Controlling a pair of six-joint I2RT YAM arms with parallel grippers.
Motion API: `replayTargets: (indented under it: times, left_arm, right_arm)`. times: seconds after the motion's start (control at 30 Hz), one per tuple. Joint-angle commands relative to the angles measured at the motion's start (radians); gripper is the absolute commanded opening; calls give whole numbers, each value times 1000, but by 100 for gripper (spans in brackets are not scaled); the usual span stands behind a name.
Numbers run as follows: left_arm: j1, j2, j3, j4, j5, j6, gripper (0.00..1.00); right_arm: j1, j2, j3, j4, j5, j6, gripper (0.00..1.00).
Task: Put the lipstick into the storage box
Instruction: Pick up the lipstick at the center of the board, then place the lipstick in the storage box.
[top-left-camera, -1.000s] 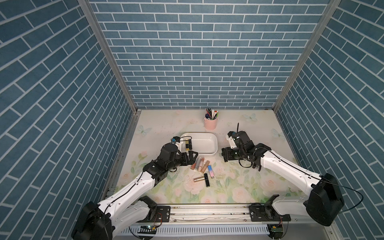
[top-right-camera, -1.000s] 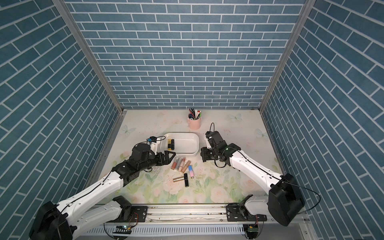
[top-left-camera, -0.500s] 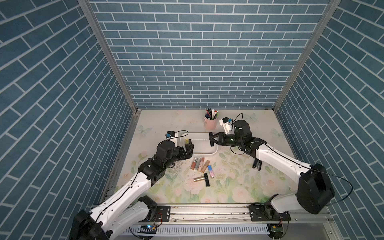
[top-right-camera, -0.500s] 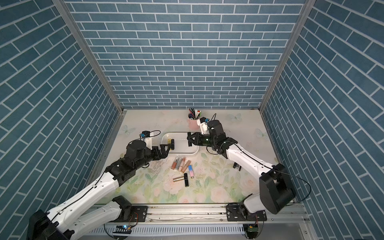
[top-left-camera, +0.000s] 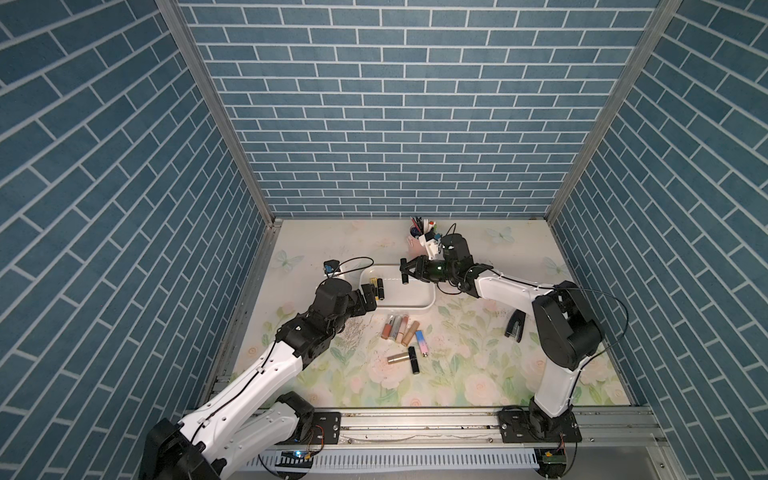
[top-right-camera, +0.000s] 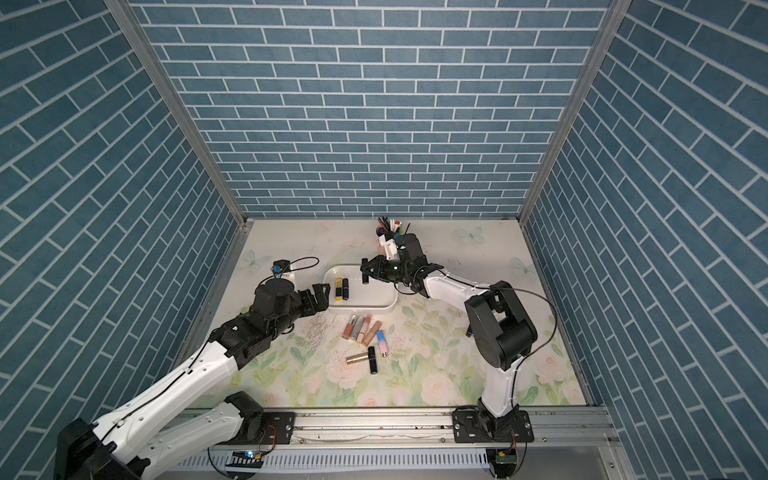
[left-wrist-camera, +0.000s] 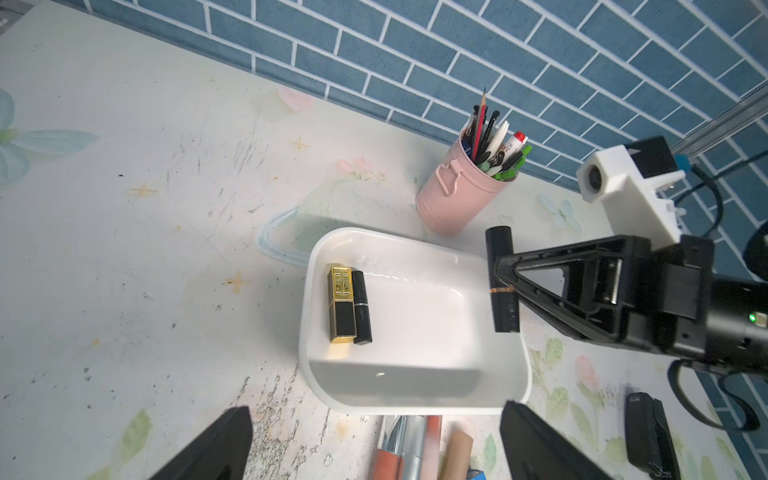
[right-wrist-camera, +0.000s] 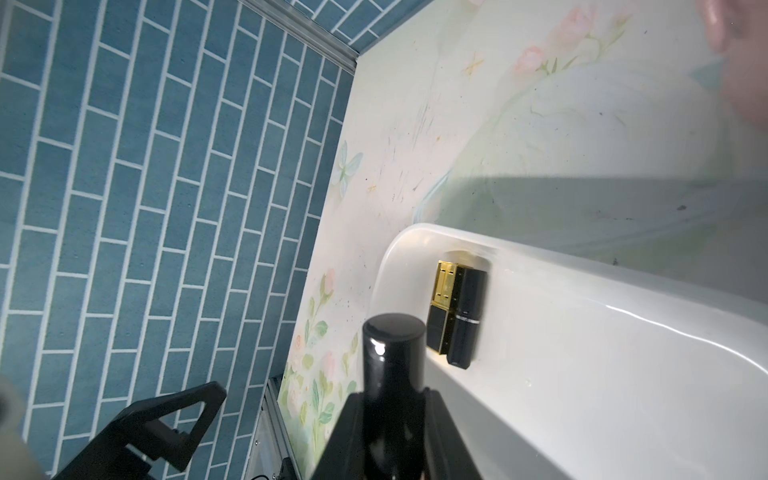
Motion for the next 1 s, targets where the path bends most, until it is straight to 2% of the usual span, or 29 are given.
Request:
replayTargets:
  times: [0.0,0.3,0.97]
  left_arm:
    - [6,7,22,-17,-7,24,100]
    - [27,-6,-12,-11,19,40,100]
    - [77,-17,-67,6,101,46,100]
  right_arm:
    - [-2,61,64,18,-10,2,14]
    - [18,216,175,-33,-8,-27,14]
    - [56,405,362,-125,30,-44,14]
